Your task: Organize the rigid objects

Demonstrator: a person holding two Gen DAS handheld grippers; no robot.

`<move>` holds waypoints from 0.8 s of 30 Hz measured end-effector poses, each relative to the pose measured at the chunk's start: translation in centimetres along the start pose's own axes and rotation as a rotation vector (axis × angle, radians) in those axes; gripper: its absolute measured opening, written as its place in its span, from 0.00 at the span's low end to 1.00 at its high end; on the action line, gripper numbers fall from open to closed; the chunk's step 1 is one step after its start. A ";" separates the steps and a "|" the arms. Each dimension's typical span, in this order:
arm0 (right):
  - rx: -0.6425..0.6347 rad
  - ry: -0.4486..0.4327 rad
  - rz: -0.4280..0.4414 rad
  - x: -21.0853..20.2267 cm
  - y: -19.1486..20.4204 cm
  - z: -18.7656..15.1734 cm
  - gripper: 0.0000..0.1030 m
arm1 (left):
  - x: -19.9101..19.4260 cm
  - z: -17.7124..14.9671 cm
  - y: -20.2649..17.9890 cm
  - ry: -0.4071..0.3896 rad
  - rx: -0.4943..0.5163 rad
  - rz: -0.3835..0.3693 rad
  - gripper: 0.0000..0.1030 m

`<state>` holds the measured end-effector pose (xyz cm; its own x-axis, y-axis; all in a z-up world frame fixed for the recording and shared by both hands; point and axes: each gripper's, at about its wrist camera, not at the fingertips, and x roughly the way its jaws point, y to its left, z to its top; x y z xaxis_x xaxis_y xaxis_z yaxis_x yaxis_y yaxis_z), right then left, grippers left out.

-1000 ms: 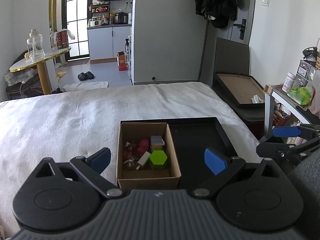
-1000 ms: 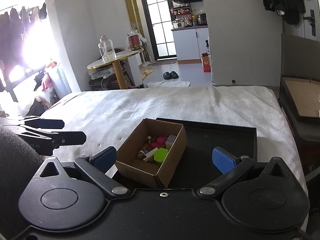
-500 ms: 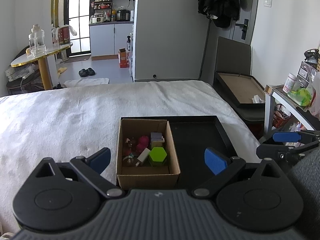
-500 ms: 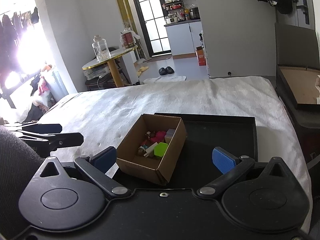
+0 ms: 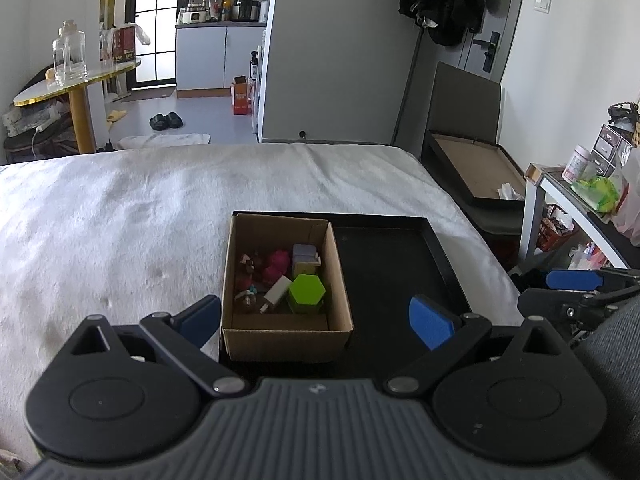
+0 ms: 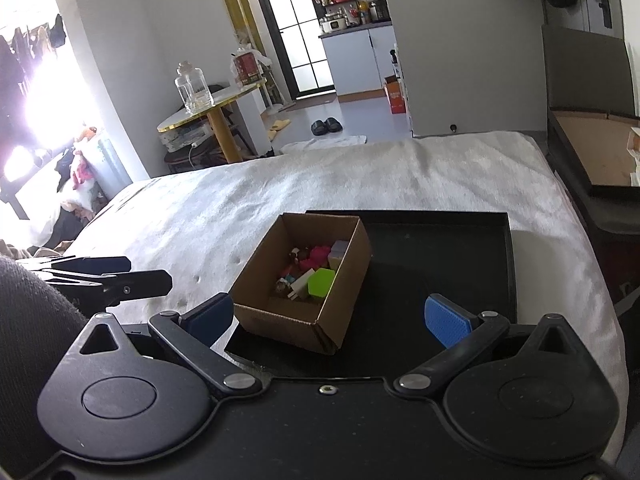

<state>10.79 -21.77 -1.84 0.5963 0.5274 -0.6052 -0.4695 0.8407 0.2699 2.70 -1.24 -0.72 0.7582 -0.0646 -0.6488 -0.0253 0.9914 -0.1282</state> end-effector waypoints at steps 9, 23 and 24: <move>0.015 0.020 -0.009 0.1 0.0 -0.1 1.00 | 0.1 0.0 -0.1 0.004 0.005 0.002 0.97; 0.018 0.022 -0.010 0.1 0.0 -0.1 1.00 | 0.2 -0.1 -0.1 0.005 0.008 0.008 0.97; 0.017 0.022 -0.010 0.0 0.0 -0.1 1.00 | 0.2 -0.1 -0.1 0.004 0.009 0.009 0.97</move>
<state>10.76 -21.76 -1.93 0.5866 0.5160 -0.6242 -0.4522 0.8481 0.2761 2.79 -1.41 -0.92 0.7551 -0.0560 -0.6532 -0.0265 0.9929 -0.1158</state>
